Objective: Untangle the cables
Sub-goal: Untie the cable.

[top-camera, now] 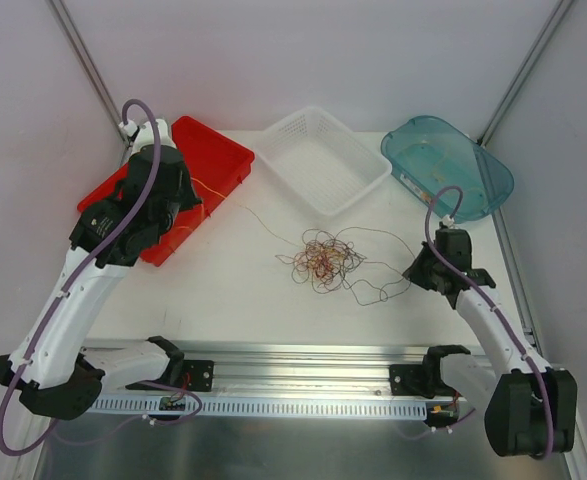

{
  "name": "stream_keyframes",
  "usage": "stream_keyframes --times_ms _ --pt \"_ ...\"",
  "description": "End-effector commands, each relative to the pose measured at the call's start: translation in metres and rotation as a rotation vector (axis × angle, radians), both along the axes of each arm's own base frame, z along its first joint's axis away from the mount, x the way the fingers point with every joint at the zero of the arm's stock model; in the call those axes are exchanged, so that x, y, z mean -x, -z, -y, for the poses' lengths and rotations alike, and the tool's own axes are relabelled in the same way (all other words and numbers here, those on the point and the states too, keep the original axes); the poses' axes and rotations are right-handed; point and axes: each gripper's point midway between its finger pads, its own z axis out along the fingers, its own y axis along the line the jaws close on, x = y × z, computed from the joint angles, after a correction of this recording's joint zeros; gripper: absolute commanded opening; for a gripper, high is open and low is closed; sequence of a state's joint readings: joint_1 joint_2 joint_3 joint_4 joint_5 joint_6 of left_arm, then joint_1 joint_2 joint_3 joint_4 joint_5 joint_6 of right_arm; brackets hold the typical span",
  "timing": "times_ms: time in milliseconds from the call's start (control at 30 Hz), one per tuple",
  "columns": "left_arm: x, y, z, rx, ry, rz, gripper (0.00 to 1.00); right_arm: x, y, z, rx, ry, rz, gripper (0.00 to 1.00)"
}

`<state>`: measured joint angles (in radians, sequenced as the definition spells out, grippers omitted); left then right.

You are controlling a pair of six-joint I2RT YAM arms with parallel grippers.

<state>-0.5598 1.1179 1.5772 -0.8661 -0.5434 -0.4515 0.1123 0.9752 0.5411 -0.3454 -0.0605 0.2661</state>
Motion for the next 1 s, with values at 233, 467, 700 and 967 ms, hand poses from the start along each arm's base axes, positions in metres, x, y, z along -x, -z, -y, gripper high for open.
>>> stream_keyframes --times_ms 233,467,700,967 --pt "0.015 0.011 0.009 0.027 0.101 -0.061 0.00 0.005 -0.035 -0.005 -0.020 -0.110 -0.029 0.13" --pt "0.021 0.044 0.055 0.171 0.264 -0.153 0.00 0.009 -0.073 -0.031 0.052 -0.273 0.048 0.59" --pt "0.030 0.073 0.070 0.224 0.323 -0.222 0.00 0.007 -0.124 -0.088 0.039 -0.472 0.193 0.68" --pt "0.042 0.094 0.068 0.240 0.332 -0.254 0.00 0.007 -0.127 -0.170 0.068 -0.775 0.187 0.69"
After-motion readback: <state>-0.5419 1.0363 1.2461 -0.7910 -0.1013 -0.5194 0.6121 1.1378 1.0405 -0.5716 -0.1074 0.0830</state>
